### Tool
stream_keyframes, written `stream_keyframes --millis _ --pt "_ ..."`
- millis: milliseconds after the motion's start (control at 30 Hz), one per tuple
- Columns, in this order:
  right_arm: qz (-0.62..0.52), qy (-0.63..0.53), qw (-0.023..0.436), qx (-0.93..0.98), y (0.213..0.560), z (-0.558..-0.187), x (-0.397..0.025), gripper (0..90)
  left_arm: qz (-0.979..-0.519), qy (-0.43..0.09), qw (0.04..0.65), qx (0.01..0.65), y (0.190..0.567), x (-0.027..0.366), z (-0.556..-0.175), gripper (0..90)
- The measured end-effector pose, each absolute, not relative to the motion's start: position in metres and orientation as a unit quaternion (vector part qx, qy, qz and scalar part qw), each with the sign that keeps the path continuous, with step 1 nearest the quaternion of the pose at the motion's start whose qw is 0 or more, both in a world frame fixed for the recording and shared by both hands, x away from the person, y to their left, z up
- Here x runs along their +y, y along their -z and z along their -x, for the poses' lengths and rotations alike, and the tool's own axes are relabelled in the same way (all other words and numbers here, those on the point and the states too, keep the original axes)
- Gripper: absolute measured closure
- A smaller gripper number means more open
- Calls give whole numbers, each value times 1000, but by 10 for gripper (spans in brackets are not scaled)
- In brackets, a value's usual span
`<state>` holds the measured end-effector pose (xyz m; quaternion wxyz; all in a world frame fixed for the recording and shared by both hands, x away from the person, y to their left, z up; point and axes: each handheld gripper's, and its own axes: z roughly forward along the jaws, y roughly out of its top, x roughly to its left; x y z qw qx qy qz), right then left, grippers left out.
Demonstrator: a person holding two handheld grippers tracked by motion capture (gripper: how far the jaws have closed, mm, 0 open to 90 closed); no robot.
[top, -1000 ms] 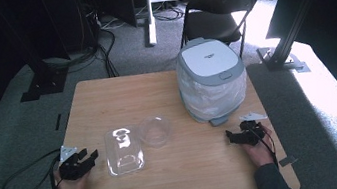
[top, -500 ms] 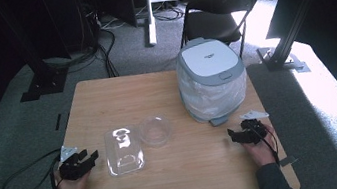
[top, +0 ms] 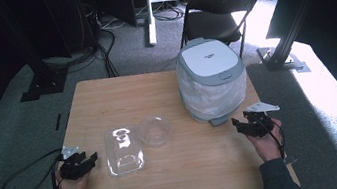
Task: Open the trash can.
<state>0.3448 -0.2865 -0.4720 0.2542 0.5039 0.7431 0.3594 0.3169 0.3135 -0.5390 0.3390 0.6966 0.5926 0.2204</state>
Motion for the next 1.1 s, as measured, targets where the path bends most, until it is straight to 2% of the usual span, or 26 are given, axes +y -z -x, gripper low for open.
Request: stream_keyframes --millis 333,667,1100 --pt "-501 -377 258 735 455 -342 -287 445 -703 -231 319 592 540 311 -318 477" --pt "-489 -385 275 733 429 -346 -285 453 -715 -246 307 578 541 306 -319 426" --pt "-471 -397 283 735 406 -347 -282 560 -716 -251 311 572 544 303 -320 379"
